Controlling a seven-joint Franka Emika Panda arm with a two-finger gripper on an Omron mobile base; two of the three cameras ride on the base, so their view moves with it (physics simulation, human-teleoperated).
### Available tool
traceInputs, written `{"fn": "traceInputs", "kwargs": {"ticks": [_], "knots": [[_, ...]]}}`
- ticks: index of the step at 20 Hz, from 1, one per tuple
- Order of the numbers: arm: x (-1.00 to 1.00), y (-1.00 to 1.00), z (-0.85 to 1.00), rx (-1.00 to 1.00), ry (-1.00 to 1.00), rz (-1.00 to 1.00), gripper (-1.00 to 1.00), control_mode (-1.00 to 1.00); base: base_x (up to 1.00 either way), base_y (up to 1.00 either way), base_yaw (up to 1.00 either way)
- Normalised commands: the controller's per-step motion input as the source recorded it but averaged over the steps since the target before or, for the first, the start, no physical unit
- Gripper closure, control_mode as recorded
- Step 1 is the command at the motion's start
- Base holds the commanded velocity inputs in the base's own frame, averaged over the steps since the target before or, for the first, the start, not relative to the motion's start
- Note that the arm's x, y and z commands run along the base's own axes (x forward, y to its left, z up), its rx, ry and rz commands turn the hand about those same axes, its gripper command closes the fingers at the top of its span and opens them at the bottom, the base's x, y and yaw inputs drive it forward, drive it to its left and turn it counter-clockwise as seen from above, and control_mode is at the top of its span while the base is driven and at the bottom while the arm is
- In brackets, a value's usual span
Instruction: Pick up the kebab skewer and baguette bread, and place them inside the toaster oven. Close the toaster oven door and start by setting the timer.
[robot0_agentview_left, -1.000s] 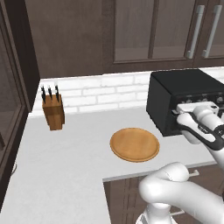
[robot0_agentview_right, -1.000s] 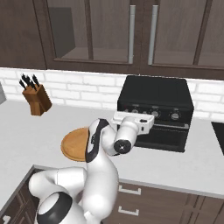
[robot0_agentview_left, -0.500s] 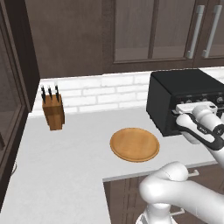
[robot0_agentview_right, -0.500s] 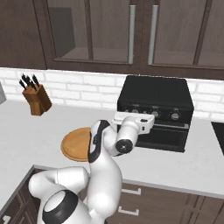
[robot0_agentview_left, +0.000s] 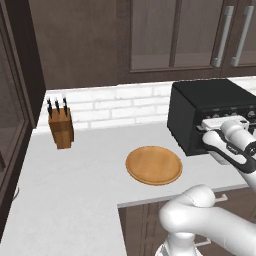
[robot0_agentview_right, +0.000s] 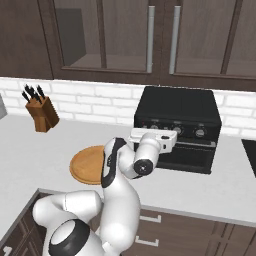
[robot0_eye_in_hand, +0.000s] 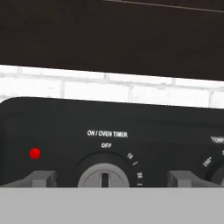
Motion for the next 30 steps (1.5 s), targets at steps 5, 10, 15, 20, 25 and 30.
{"fn": "traceInputs", "kwargs": {"ticks": [5, 10, 15, 20, 25, 30], "knots": [[0.00, 0.00, 0.00, 0.00, 0.00, 0.00, -1.00, -1.00, 0.00, 0.00, 0.00], [0.00, 0.00, 0.00, 0.00, 0.00, 0.00, -1.00, -1.00, 0.00, 0.00, 0.00], [0.00, 0.00, 0.00, 0.00, 0.00, 0.00, -1.00, -1.00, 0.00, 0.00, 0.00], [-0.01, 0.00, 0.00, 0.00, 0.00, 0.00, -1.00, -1.00, 0.00, 0.00, 0.00], [0.00, 0.04, 0.00, 0.00, 0.00, 0.00, -1.00, -1.00, 0.00, 0.00, 0.00], [-0.01, 0.00, 0.00, 0.00, 0.00, 0.00, -1.00, -1.00, 0.00, 0.00, 0.00]]}}
